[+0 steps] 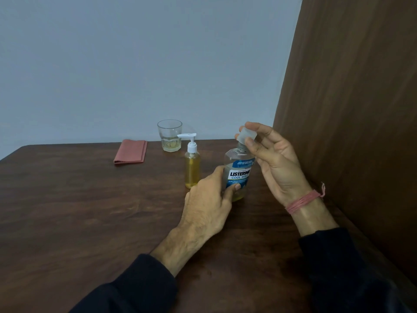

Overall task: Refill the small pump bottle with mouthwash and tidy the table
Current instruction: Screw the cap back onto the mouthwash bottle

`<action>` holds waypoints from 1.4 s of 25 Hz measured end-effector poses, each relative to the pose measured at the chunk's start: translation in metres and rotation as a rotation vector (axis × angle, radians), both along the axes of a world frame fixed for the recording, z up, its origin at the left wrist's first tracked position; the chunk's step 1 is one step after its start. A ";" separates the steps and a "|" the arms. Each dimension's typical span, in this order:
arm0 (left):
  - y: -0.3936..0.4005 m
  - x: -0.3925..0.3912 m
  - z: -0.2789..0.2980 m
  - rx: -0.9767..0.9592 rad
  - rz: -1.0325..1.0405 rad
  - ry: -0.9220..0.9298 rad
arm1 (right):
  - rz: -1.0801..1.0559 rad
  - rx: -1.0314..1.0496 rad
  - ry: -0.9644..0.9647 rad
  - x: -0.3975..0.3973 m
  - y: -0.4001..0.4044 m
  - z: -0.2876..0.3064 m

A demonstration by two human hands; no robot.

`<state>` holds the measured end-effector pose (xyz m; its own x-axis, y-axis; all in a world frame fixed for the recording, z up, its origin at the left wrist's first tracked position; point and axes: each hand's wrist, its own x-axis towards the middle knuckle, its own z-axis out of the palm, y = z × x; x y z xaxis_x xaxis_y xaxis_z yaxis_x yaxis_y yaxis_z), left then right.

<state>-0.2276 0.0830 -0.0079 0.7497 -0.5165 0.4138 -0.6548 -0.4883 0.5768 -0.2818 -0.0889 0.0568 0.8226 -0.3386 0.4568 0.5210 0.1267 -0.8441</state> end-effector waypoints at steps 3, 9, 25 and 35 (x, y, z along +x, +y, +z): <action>0.002 0.005 0.000 0.007 0.016 0.041 | -0.001 -0.092 -0.020 0.005 0.004 -0.002; 0.001 0.004 0.001 0.020 0.010 0.036 | -0.221 -0.206 -0.064 0.007 0.007 -0.005; 0.004 0.007 0.003 -0.066 -0.033 0.157 | -0.390 -0.012 -0.063 0.006 0.005 -0.007; 0.002 0.009 0.000 -0.106 -0.102 0.234 | -0.186 -0.183 -0.089 0.011 0.004 -0.014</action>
<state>-0.2183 0.0855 -0.0075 0.7779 -0.5569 0.2912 -0.5401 -0.3556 0.7628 -0.2713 -0.0852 0.0430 0.7077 -0.3855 0.5921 0.5942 -0.1287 -0.7939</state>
